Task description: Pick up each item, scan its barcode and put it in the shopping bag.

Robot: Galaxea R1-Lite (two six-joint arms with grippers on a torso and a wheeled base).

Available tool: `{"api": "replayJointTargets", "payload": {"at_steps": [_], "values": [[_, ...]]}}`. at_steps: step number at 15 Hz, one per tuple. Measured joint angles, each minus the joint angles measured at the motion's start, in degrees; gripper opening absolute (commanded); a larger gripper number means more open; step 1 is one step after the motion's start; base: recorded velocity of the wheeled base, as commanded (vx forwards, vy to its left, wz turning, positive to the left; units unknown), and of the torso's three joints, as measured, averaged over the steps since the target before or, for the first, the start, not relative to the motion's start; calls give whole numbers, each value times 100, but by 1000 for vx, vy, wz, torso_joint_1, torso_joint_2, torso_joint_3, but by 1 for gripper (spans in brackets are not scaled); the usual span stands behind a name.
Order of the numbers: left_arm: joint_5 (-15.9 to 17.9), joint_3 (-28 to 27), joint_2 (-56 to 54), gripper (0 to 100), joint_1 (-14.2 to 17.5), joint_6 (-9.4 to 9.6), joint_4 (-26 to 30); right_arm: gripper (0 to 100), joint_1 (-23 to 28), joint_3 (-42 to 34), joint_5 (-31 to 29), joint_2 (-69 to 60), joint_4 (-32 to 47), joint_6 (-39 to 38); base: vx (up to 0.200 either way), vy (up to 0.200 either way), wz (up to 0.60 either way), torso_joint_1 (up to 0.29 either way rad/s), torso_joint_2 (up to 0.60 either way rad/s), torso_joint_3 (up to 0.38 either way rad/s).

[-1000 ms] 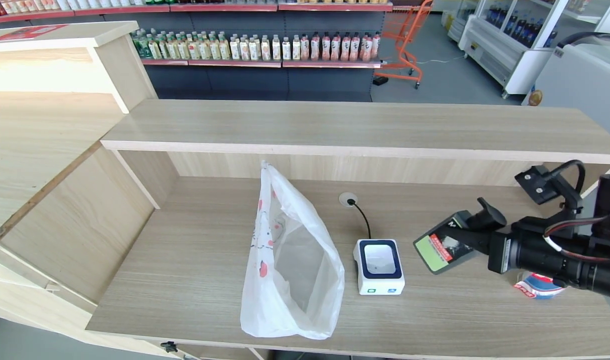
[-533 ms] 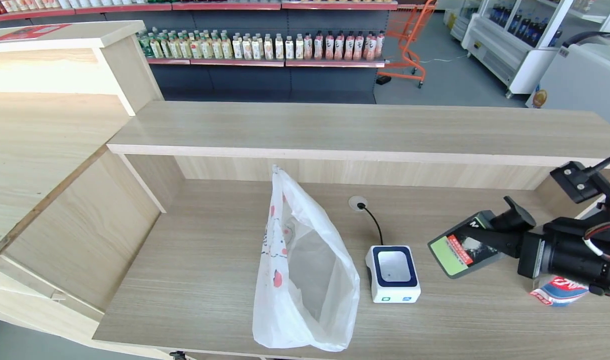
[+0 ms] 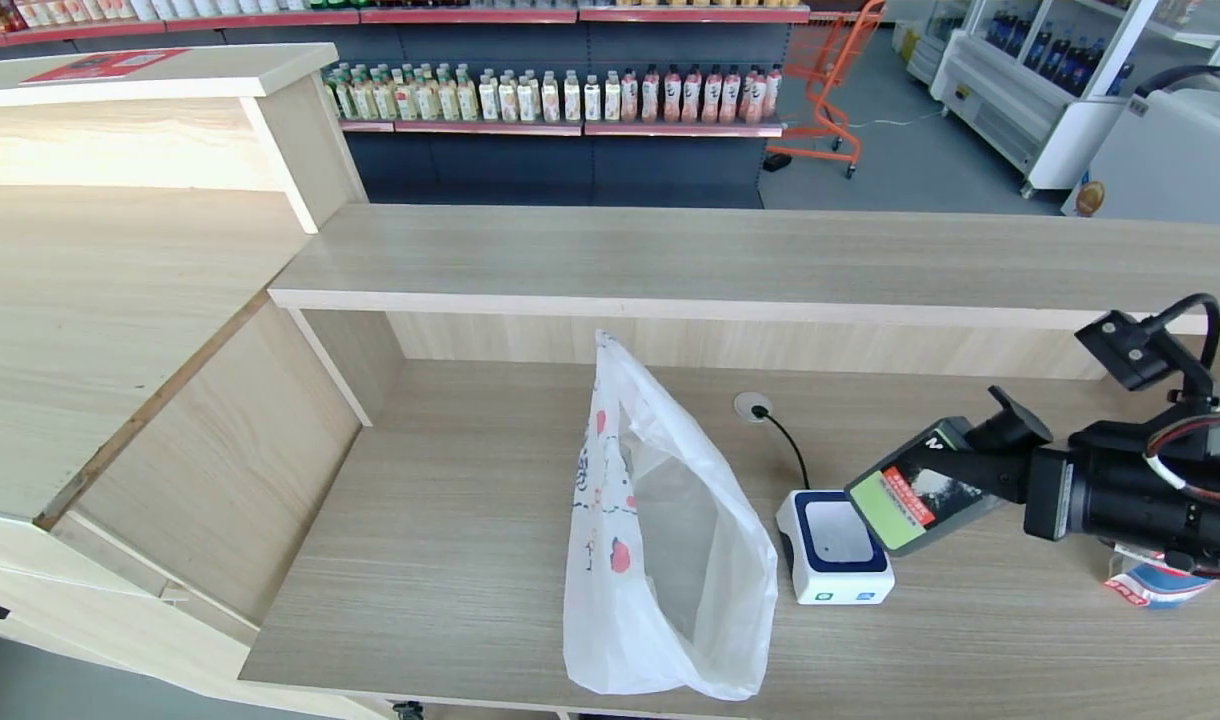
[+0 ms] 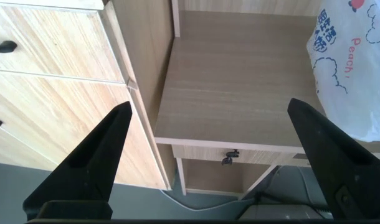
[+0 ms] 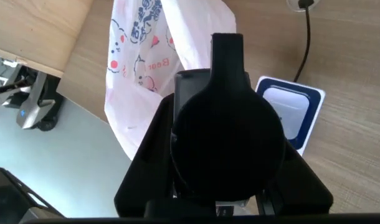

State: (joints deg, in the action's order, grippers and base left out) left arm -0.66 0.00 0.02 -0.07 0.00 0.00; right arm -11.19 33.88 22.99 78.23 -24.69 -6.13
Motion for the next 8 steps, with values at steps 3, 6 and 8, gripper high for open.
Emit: {"api": "replayJointTargets", "payload": {"at_steps": [3, 6, 8], "values": [[-2, 0, 0, 100, -2, 0, 0, 0, -350, 236, 33, 581, -40, -155, 0, 0, 0, 0, 0, 0], [-2, 0, 0, 100, -2, 0, 0, 0, -881, 355, 32, 1251, -453, -185, 0, 0, 0, 0, 0, 0], [-2, 0, 0, 100, -2, 0, 0, 0, -1069, 418, 21, 1758, -933, -174, 0, 0, 0, 0, 0, 0]]}}
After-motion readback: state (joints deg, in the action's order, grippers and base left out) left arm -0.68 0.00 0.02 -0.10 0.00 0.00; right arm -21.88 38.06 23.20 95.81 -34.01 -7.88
